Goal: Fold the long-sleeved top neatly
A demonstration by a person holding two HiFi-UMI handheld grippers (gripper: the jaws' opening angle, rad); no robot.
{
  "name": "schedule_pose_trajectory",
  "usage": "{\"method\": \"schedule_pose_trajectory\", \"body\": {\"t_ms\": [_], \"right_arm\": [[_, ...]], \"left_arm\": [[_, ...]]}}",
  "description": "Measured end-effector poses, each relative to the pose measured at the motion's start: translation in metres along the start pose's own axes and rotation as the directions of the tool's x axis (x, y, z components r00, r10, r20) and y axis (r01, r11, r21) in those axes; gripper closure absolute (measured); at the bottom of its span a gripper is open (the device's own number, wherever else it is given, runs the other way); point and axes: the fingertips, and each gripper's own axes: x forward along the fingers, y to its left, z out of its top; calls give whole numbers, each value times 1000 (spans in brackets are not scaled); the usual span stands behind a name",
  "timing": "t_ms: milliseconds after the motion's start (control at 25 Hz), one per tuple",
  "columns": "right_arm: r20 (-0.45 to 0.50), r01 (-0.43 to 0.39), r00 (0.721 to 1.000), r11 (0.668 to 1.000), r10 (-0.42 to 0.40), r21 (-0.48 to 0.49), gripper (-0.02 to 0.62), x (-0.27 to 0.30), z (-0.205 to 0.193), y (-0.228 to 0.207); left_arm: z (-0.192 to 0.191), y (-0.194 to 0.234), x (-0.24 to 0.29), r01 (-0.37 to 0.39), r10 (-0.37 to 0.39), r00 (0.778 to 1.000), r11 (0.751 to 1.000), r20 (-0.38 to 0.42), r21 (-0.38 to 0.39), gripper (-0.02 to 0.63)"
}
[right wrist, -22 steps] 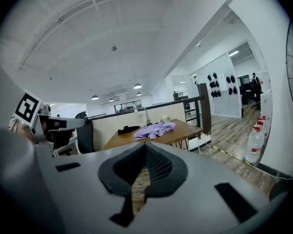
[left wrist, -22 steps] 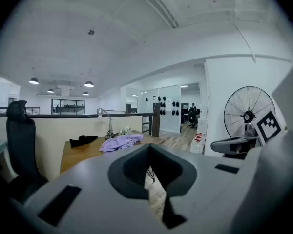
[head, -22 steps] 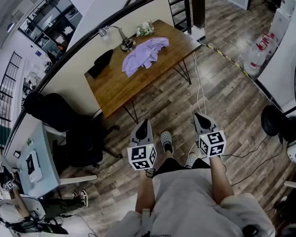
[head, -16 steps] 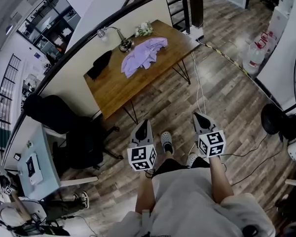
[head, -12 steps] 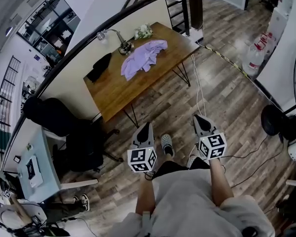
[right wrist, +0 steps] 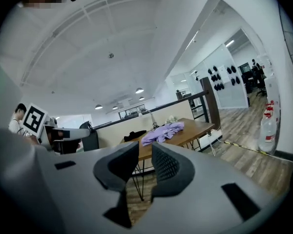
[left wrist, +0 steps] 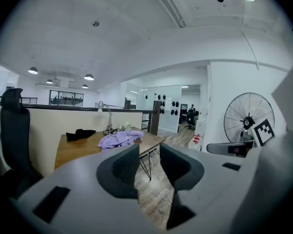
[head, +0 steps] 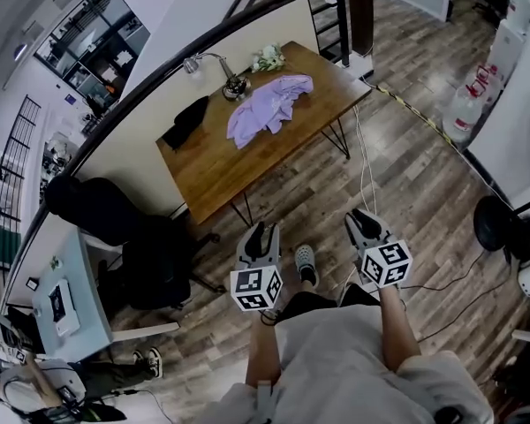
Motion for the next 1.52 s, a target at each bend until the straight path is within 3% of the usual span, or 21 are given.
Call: {"method": "schedule_pose_trajectory", "body": {"t_ms": [320,640,1080,1280,1520], "right_arm": [[-30,-13,999,1000,12,-12,472,48,3,6],[-71,28,997,1000,-29,-9,471,120,17,-19],[3,93,996,995,-93,30,465,221,87,-47],[-25,143,989,990,-143,-6,465,248,89,-60],[-49,192,980,981,-194,-35,460,258,92,-68]], "left_arm": [[9,41,28,20,-20,1000,997,2,-69,472],[29,97,103,38,-38,999,993,4,-111,472],[95,168,211,115,-113,993,991,20,-66,472],[92,187,248,178,-176,984,978,32,-107,474],[74,201,260,203,-204,979,968,8,-147,474]]}}
